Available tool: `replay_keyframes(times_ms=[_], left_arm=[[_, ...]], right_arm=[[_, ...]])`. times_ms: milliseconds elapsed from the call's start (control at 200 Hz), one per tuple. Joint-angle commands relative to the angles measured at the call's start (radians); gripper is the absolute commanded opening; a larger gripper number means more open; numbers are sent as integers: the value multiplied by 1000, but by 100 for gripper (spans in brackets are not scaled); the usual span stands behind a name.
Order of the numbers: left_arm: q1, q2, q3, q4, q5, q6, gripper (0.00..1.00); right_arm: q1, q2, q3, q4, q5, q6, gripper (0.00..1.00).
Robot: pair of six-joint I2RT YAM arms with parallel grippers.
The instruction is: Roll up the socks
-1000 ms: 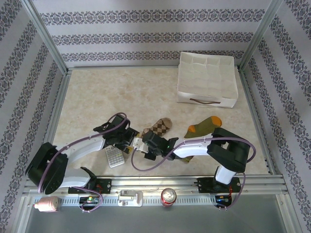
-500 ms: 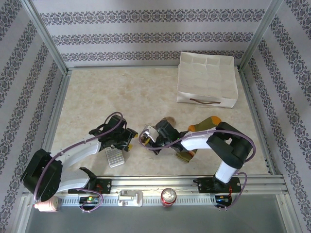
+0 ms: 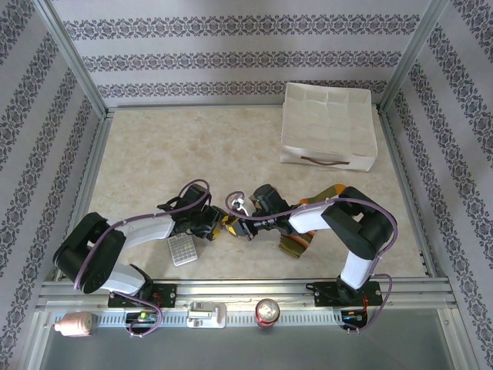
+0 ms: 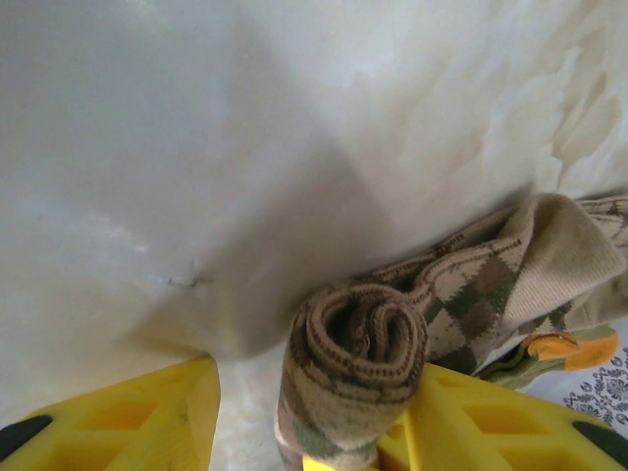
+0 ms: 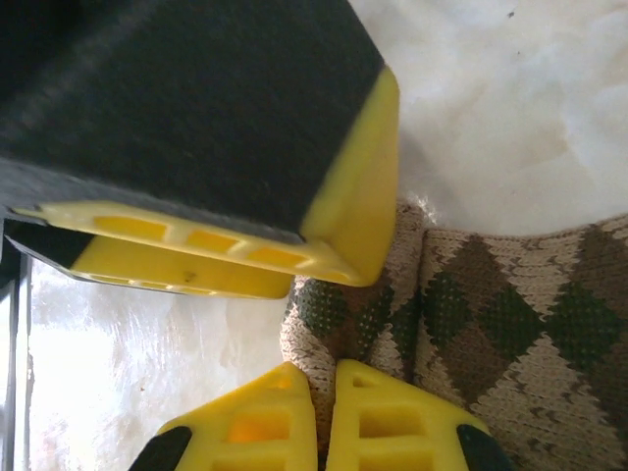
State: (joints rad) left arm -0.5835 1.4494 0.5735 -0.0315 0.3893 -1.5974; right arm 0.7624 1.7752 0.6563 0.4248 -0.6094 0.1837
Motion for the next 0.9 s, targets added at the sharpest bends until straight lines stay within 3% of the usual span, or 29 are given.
replay_keyframes(times_ms=[0,65,120,225,380,460,635,759,894], left_arm=[[-16,54,22,77,3,36,49],[-19,86,31,88,8,39,46],[-22,101,31,86,9,39,38],[-24,83,14,29,-6,16,0],[-25,-34,-6,-212,-29,-1,0],[-37,-84,-9,-323,-31,-28,0],[-59,-64,61,-466,-61,-73,0],[-66,17,155,-559,-66,-56,0],[-67,61,184,-587,-63,-56,0]], right_arm=[[-21,102,-69,-257,91,35,0],[-24,107,-66,-265,92,31,0],[-27,108,-64,-266,94,28,0],[-29,111,-42,-299,106,2,0],[-18,126,58,-393,91,-94,0],[32,58,81,-408,132,-182,19],[235,-296,-138,-121,555,-311,57],[332,-381,-155,-154,725,-308,60],[464,-326,-111,-184,910,-378,61]])
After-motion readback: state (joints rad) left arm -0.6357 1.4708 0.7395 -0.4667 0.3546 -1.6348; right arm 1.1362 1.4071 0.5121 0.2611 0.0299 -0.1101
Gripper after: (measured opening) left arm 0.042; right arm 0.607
